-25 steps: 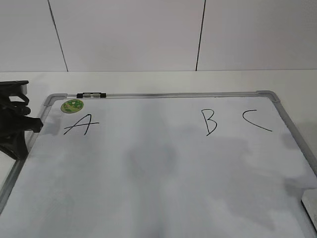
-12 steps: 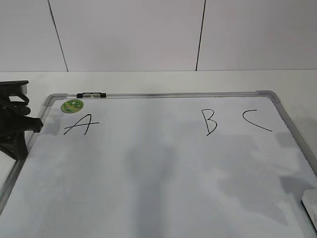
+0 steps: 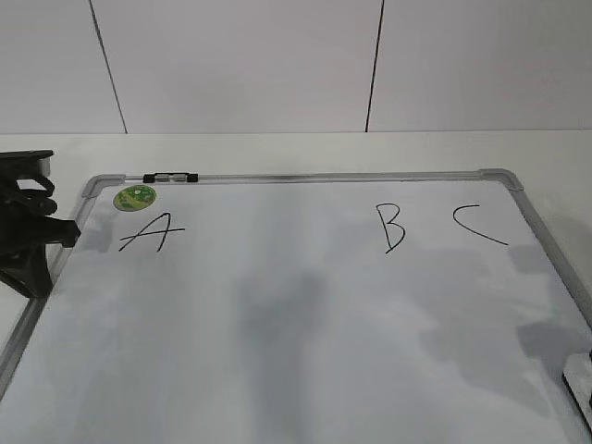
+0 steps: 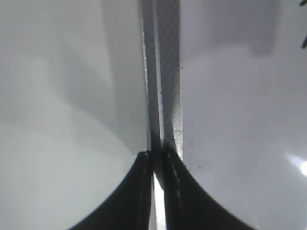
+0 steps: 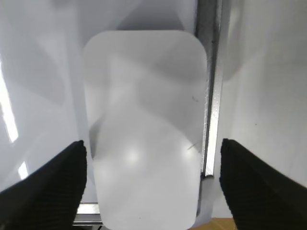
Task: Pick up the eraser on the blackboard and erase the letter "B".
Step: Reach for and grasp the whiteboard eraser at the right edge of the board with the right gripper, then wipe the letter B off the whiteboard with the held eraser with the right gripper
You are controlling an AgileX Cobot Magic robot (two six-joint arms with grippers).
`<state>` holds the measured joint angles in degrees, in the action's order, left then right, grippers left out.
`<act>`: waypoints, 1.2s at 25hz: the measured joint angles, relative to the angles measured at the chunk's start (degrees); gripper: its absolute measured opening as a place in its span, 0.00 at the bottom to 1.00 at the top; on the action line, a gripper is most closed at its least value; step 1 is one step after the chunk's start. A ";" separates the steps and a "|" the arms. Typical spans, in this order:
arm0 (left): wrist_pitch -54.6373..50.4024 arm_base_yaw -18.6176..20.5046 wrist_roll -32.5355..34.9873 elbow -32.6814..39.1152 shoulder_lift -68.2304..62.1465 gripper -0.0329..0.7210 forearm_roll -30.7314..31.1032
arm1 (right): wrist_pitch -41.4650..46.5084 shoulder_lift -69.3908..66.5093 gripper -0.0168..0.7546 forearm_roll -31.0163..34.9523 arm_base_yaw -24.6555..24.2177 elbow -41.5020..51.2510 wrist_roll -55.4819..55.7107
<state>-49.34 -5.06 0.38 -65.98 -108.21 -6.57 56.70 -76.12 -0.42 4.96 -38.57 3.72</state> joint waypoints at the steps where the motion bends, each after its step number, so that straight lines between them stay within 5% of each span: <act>1: 0.00 0.00 0.00 0.00 0.00 0.09 0.00 | -0.09 -0.61 0.89 0.00 0.00 -0.24 0.00; 30: 0.00 0.00 0.00 0.00 0.00 0.09 0.00 | 0.59 -9.03 0.84 1.51 0.00 -2.73 0.00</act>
<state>-49.34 -5.06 0.38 -65.98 -108.21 -6.57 57.29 -85.15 1.09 4.96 -41.29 3.72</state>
